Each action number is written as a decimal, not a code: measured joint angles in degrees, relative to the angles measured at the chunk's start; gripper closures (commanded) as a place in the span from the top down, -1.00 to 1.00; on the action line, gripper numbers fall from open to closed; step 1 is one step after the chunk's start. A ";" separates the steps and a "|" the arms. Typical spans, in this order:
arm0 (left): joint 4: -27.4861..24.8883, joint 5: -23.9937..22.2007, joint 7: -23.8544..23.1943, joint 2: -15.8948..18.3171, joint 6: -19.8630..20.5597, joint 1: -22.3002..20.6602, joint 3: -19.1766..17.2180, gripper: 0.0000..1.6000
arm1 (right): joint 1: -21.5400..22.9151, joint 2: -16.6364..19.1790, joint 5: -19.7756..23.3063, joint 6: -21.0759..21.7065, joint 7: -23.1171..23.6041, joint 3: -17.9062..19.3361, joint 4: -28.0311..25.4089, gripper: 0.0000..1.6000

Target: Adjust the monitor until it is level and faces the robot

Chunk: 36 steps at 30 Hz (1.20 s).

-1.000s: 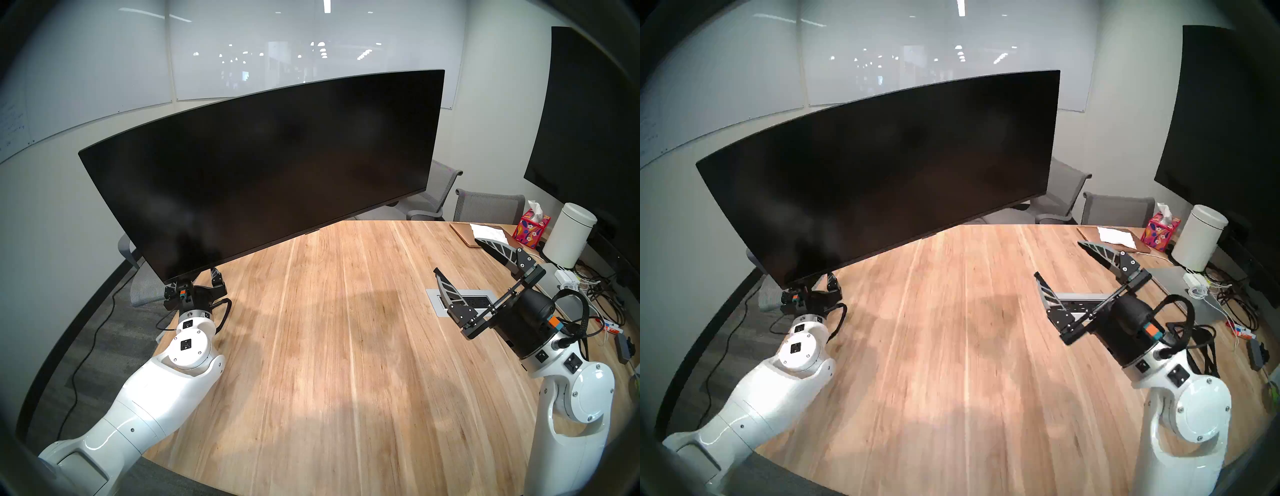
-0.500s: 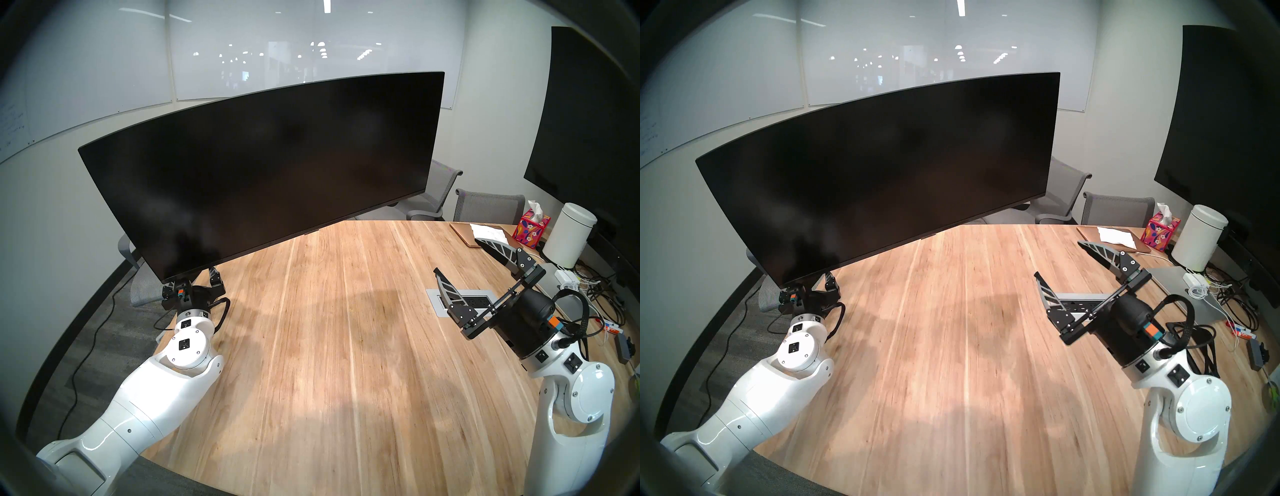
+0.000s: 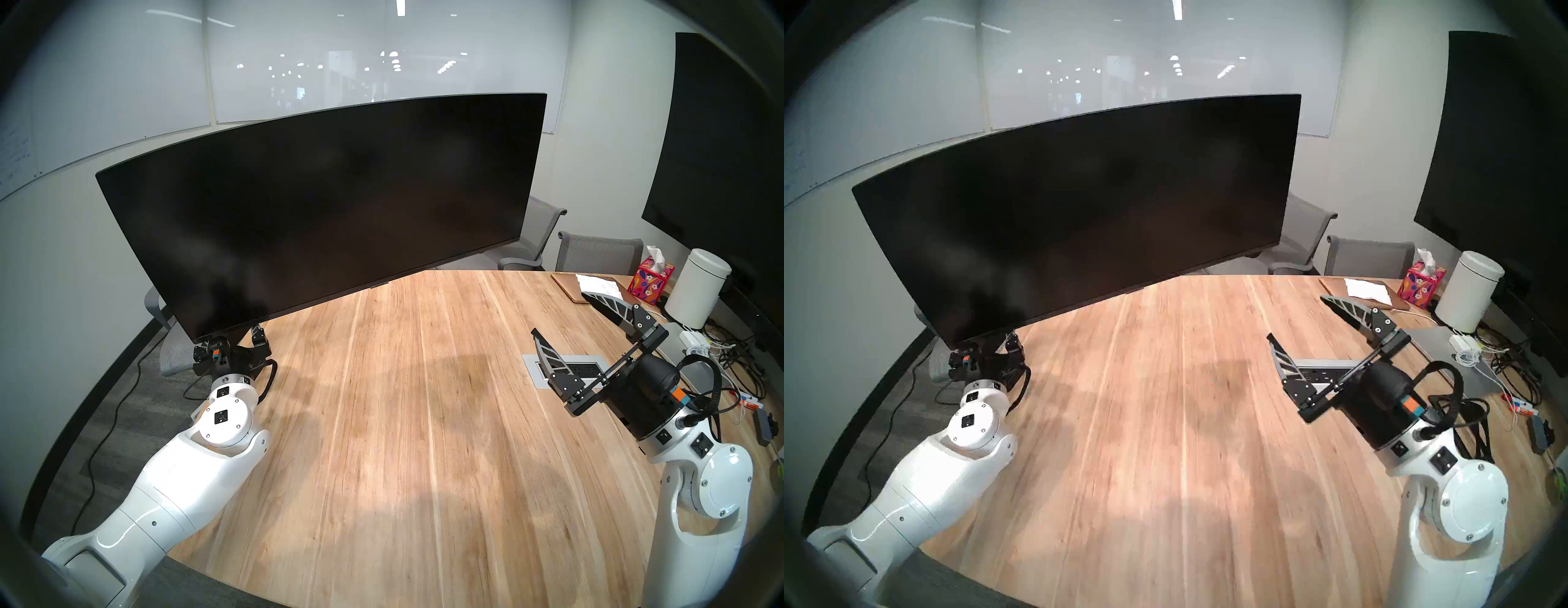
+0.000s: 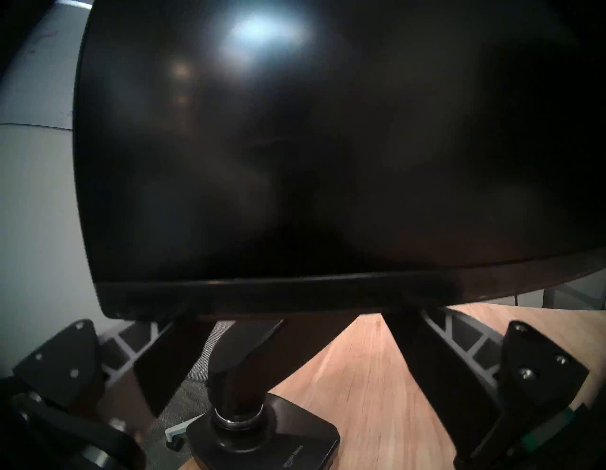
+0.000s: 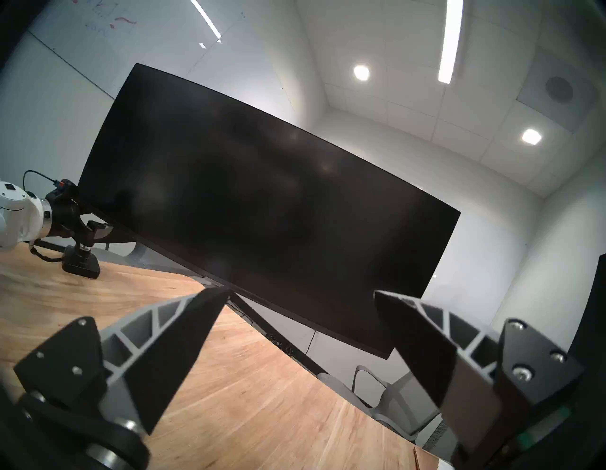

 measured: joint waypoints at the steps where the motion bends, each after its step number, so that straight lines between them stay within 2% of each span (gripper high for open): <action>1: 0.00 -0.05 0.03 0.06 0.00 -0.08 -0.05 1.00 | 0.00 0.00 0.00 0.00 0.00 0.00 0.00 1.00; 36: -0.09 -0.73 -1.29 2.56 0.87 -1.08 -0.88 1.00 | 0.00 0.00 0.00 0.00 0.00 0.00 0.00 1.00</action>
